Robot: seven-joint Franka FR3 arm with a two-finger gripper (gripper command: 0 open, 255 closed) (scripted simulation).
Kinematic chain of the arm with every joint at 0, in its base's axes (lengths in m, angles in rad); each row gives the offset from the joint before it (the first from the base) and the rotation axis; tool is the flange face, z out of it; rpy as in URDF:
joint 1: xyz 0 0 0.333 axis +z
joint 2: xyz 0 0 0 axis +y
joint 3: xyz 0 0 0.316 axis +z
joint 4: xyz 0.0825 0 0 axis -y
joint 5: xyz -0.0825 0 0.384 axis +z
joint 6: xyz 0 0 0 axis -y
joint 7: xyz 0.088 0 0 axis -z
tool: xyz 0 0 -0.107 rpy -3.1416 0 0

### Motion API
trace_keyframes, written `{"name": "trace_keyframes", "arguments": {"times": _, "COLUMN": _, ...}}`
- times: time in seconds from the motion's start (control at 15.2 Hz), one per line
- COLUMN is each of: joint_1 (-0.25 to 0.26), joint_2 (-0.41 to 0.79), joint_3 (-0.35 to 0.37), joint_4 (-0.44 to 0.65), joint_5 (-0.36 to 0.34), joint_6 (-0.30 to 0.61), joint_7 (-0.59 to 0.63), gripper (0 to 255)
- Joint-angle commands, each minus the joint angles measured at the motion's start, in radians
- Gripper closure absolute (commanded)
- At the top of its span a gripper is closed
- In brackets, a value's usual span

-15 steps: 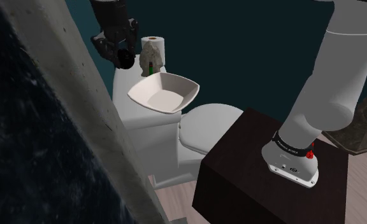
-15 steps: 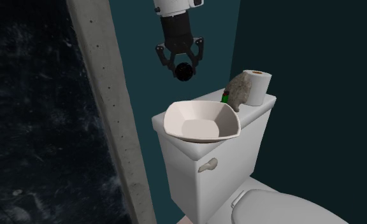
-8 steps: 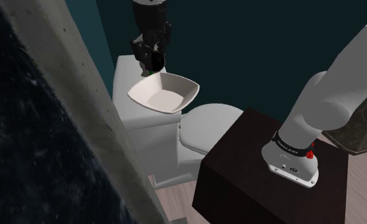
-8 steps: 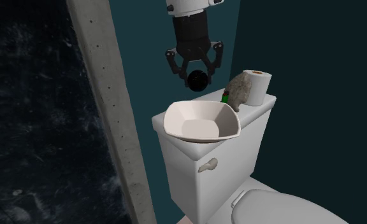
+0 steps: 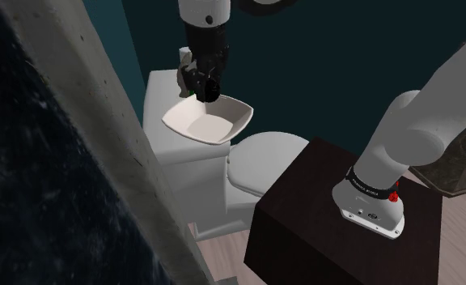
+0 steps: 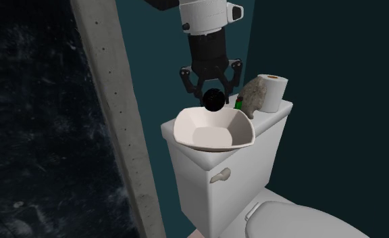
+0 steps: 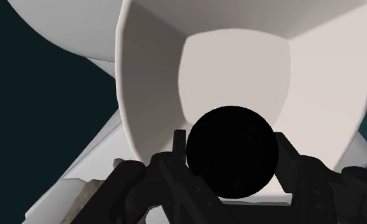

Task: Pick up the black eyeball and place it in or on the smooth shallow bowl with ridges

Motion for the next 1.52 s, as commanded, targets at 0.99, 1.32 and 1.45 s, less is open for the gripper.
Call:
{"name": "trace_keyframes", "arguments": {"times": 0.99, "joint_1": 0.0, "joint_2": 0.016, "joint_3": 0.009, "joint_4": -0.086, "joint_5": -0.011, "joint_6": 0.099, "joint_7": 0.023, "gripper": 0}}
{"name": "trace_keyframes", "arguments": {"times": 1.32, "joint_1": 0.003, "joint_2": 0.008, "joint_3": 0.008, "joint_4": -0.061, "joint_5": -0.005, "joint_6": 0.066, "joint_7": 0.019, "gripper": 0}}
{"name": "trace_keyframes", "arguments": {"times": 1.45, "joint_1": 0.006, "joint_2": -0.005, "joint_3": 0.008, "joint_4": -0.005, "joint_5": 0.004, "joint_6": 0.0, "joint_7": 0.013, "gripper": 0}}
